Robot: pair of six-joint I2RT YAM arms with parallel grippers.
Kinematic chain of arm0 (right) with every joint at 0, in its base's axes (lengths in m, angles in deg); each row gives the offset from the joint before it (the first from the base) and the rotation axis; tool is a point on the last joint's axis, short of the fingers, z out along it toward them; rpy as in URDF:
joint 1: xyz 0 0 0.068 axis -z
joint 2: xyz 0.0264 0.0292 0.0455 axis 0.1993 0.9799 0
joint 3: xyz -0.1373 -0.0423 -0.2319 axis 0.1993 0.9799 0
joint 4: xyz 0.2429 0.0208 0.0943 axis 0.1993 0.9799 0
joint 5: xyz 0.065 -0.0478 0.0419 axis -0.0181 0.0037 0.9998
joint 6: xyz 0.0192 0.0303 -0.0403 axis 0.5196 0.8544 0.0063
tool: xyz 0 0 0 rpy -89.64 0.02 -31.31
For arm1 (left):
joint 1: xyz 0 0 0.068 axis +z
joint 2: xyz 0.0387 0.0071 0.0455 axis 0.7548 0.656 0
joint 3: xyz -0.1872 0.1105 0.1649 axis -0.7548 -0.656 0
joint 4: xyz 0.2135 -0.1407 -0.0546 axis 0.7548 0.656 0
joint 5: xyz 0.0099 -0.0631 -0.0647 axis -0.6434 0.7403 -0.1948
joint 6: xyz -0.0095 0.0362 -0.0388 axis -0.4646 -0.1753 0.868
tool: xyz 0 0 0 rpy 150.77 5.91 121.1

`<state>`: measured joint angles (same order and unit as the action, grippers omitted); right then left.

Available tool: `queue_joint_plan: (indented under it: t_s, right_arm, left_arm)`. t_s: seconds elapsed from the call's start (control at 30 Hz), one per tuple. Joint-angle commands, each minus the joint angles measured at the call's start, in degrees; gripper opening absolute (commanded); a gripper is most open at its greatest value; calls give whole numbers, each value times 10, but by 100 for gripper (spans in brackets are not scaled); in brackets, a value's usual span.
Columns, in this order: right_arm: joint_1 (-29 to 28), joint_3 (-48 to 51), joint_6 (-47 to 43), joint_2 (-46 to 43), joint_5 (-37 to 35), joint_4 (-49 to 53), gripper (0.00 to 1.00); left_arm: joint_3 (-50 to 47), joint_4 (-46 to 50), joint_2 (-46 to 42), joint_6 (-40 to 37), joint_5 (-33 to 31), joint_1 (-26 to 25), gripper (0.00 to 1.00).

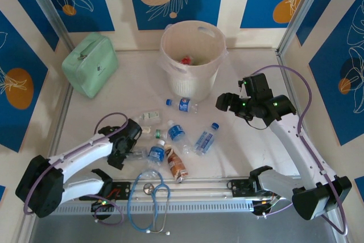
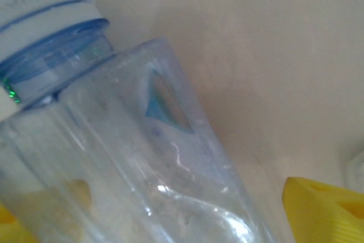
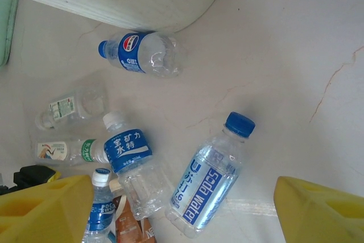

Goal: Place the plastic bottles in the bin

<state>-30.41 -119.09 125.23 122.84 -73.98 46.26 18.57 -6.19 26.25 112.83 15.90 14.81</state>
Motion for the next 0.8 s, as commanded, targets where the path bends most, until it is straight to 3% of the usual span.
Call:
queue_joint_plan:
  t_s: [0.0, 0.37, 0.67, 0.77]
  right_arm:
    - [4, 0, -1, -3, 8, 13, 83]
    - [6, 4, 6, -7, 4, 9, 82]
    - [10, 9, 10, -14, 3, 4, 81]
    - [12, 16, 11, -14, 6, 0, 81]
  left_arm:
    - [7, -17, 13, -5, -11, 11, 85]
    - [34, 30, 4, -32, -37, 19, 69]
    - [128, 146, -71, -104, -102, 20, 67]
    - [122, 162, -78, -99, -95, 19, 76]
